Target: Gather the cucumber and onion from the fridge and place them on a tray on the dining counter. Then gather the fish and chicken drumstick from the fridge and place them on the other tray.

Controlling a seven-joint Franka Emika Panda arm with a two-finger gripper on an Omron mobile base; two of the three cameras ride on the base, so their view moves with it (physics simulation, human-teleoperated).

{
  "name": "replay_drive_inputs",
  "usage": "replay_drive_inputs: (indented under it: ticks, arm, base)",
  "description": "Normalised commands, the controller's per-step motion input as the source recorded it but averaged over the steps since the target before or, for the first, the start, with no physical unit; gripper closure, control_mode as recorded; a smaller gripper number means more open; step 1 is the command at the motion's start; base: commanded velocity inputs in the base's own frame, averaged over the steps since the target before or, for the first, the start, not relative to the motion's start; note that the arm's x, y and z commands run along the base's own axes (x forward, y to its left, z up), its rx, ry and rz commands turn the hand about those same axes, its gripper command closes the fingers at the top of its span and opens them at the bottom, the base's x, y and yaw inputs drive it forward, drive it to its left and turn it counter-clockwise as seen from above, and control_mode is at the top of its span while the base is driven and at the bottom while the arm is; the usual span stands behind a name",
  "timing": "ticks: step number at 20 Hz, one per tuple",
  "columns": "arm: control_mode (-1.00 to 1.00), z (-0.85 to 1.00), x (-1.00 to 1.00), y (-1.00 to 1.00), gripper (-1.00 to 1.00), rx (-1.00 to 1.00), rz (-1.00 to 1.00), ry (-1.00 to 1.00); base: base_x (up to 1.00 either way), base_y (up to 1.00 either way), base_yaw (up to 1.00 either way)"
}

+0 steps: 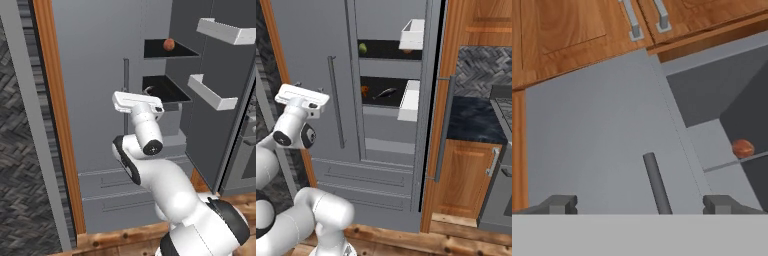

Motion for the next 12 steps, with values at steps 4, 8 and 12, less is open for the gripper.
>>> replay_drive_inputs:
  ticks: [4, 8, 12]
  arm:
    - [-1.00, 0.33, 0.00, -0.03, -1.00, 0.00, -0.01, 0.00]
    - [-1.00, 0.03, 0.00, -0.06, -1.00, 0.00, -0.01, 0.04]
    - [-1.00, 0.00, 0.00, -0.16, -1.00, 0.00, 0.00, 0.04]
  base:
    - [0.00, 0.00, 0.00]
    - [0.00, 0.00, 0.00]
    - [0.00, 0.00, 0.00]
